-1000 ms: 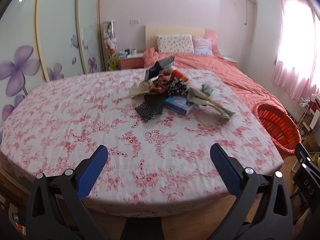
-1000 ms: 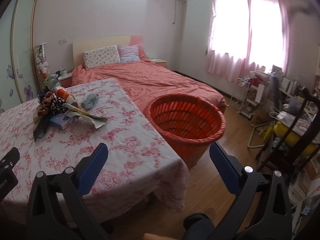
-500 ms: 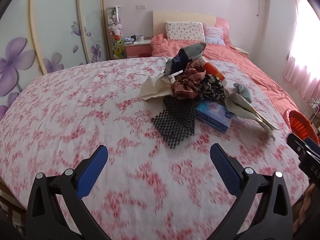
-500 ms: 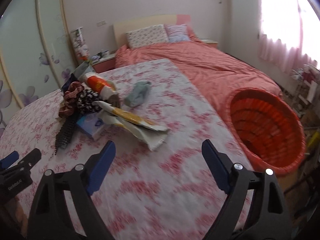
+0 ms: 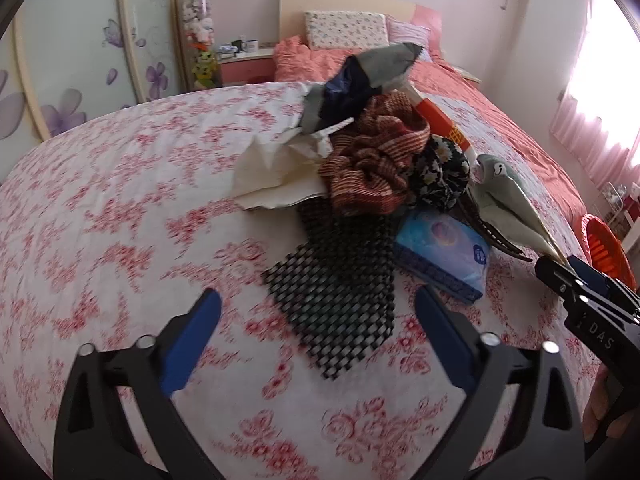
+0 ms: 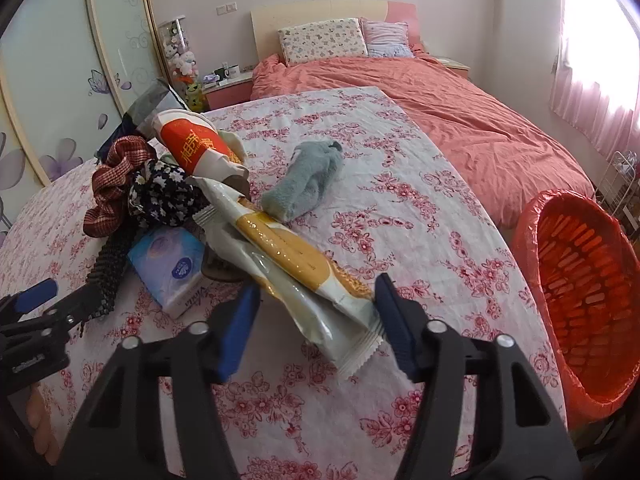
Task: Collect trash
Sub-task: 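Grasp the black mesh scrubber with the left tool while the right tool grasps a yellow-grey wrapper, then carry the scrubber and wrapper to the orange basket and open both tools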
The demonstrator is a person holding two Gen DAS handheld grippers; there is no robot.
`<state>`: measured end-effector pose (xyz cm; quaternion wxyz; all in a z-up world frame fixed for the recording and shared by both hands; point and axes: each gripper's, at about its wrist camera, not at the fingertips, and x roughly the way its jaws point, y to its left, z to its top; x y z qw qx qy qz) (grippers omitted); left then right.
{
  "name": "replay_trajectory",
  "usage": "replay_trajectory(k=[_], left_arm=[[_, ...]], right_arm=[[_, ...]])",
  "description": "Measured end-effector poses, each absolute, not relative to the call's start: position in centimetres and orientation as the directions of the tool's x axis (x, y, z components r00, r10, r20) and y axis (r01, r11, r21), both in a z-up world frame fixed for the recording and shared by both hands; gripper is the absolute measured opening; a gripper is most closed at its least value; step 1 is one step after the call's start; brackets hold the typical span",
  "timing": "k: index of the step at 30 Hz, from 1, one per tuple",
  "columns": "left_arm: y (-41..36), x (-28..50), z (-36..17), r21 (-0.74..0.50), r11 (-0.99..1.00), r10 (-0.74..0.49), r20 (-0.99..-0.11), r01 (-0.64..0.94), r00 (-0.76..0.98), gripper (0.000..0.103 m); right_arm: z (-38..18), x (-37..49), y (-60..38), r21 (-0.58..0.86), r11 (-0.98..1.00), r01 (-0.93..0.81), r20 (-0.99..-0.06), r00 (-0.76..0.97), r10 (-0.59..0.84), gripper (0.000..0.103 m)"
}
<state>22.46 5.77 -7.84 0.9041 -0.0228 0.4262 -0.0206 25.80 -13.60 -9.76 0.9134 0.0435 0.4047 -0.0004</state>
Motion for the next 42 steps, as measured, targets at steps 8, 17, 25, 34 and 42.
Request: replay_trajectory(k=[8, 17, 25, 34, 42], left_arm=[[5.0, 23.1, -8.6, -0.067, 0.997, -0.081, -0.796, 0.046, 0.599, 0.052], [5.7, 22.3, -7.2, -0.106, 0.990, -0.138, -0.757, 0.089, 0.638, 0.012], [6.0, 23.3, -7.8, -0.105, 0.992, -0.122, -0.760, 0.064, 0.639, 0.025], [7.1, 21.6, -5.6, -0.119, 0.988, -0.151, -0.719, 0.094, 0.679, 0.009], [9.1, 19.3, -2.5, -0.111, 0.991, -0.129, -0.679, 0.073, 0.723, 0.008]], right_arm=[[-9.5, 26.1, -13.6, 0.106, 0.994, 0.000, -0.735, 0.674, 0.078, 0.023], [-7.6, 24.5, -13.1, 0.163, 0.985, -0.052, -0.701, 0.697, 0.153, 0.018], [-6.8, 23.4, -13.0, 0.166, 0.986, -0.035, -0.691, 0.709, 0.141, 0.018], [-5.3, 22.0, -13.1, 0.169, 0.985, -0.032, -0.671, 0.729, 0.139, 0.018], [-3.6, 20.8, -13.0, 0.175, 0.984, -0.043, -0.643, 0.752, 0.147, 0.018]])
